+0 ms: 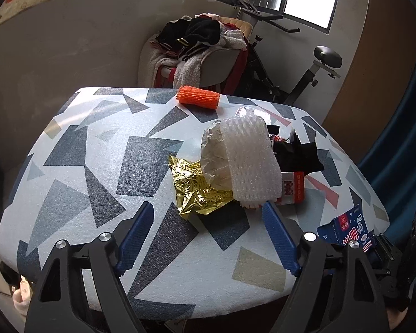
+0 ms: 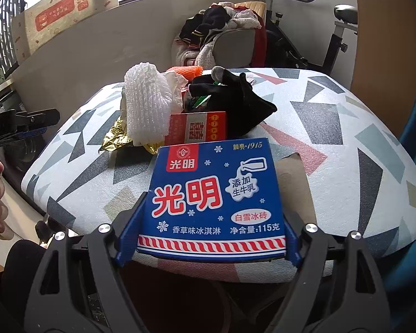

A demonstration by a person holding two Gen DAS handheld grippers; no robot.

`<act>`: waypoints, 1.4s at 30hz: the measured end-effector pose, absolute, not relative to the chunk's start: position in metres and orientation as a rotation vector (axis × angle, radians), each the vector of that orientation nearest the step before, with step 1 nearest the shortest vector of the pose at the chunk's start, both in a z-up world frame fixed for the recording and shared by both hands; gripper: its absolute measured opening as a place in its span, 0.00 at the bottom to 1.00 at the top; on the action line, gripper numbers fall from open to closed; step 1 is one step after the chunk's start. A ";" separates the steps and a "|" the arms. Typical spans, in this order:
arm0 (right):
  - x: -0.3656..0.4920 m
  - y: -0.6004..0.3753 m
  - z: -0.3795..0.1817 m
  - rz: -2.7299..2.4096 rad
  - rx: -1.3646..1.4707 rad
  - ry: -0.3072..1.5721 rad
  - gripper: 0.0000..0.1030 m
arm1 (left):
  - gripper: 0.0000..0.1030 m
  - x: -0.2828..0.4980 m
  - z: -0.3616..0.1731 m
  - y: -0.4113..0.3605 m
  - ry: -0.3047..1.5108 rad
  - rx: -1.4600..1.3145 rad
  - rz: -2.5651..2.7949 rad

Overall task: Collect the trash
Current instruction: 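Grasp the white foam net sleeve with the left gripper while the right gripper holds the blue box, then lower the foam net and blue box into the brown bin and open both grippers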

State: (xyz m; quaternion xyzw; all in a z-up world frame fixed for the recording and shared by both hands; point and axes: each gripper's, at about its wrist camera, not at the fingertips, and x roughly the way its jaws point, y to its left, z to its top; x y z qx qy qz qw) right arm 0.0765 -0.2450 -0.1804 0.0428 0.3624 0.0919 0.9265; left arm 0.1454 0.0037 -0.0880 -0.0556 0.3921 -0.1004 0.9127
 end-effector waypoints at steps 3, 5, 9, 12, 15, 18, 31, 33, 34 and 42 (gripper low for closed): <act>0.080 -0.251 -0.181 0.180 0.088 0.742 0.78 | 0.76 0.176 -0.091 -0.012 0.833 -0.183 -0.247; 0.082 -0.255 -0.182 0.173 0.093 0.745 0.78 | 0.76 0.196 -0.095 -0.031 0.838 -0.173 -0.261; 0.089 -0.262 -0.186 0.164 0.096 0.759 0.78 | 0.74 0.230 -0.112 -0.061 0.880 -0.097 -0.232; 0.092 -0.262 -0.186 0.164 0.084 0.768 0.78 | 0.64 0.248 -0.125 -0.067 0.909 -0.104 -0.230; 0.093 -0.260 -0.181 0.165 0.061 0.755 0.78 | 0.38 0.251 -0.129 -0.065 0.910 -0.109 -0.249; 0.091 -0.260 -0.178 0.166 0.063 0.744 0.78 | 0.26 0.243 -0.123 -0.064 0.903 -0.113 -0.276; 0.068 -0.251 -0.161 0.172 0.067 0.725 0.78 | 0.24 0.180 -0.082 -0.052 0.787 0.006 -0.356; 0.064 -0.249 -0.158 0.172 0.064 0.720 0.78 | 0.24 0.169 -0.077 -0.047 0.779 0.006 -0.368; 0.061 -0.247 -0.156 0.173 0.062 0.718 0.78 | 0.24 0.163 -0.075 -0.045 0.777 0.007 -0.375; 0.038 -0.239 -0.147 0.177 0.030 0.691 0.78 | 0.24 0.108 -0.076 -0.029 0.770 0.014 -0.449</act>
